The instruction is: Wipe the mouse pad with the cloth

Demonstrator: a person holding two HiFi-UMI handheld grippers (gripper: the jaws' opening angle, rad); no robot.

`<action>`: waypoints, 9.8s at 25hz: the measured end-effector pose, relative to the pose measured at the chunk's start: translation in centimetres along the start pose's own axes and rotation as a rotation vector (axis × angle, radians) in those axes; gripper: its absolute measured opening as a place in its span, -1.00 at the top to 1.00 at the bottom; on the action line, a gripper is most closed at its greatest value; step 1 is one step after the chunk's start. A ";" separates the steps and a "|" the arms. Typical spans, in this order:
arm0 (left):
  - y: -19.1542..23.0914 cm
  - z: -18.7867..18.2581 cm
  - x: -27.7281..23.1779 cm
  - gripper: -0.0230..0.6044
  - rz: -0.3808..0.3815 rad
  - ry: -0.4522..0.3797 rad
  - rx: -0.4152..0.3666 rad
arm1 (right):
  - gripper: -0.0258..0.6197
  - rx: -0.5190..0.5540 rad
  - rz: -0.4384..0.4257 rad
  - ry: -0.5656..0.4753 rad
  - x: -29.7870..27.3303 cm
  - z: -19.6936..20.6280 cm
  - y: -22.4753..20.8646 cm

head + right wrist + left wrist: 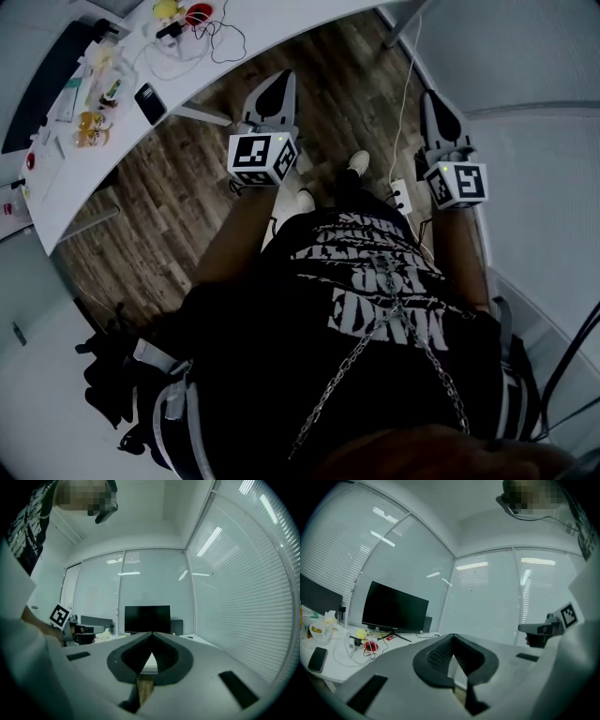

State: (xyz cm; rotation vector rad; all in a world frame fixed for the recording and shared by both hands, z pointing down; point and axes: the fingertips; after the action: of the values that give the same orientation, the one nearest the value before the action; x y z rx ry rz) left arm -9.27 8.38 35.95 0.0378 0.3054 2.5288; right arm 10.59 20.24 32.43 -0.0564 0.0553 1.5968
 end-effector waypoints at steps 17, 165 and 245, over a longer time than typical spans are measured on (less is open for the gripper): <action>-1.2 -0.8 -11.5 0.91 -0.108 0.005 -0.023 | 0.93 -0.014 -0.104 -0.012 -7.4 -1.6 -10.3; 36.1 15.7 -33.8 0.91 -0.578 0.392 0.244 | 0.87 0.131 -0.587 0.915 -63.7 33.4 -2.4; 27.3 -11.9 -40.1 0.91 -0.289 -0.066 -0.099 | 0.92 0.035 -0.272 -0.019 -55.6 -5.6 -13.8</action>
State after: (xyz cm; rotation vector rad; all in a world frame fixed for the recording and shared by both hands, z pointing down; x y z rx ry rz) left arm 7.69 -38.43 32.15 0.0352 0.1470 2.2468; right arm 25.88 -35.24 30.82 -0.0202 0.0580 1.3244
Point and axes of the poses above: the fingertips, and each gripper's own axes: x backward along the fingers, y to its left, z out of its underside, and after that the axes turned 5 degrees about z, right-handed
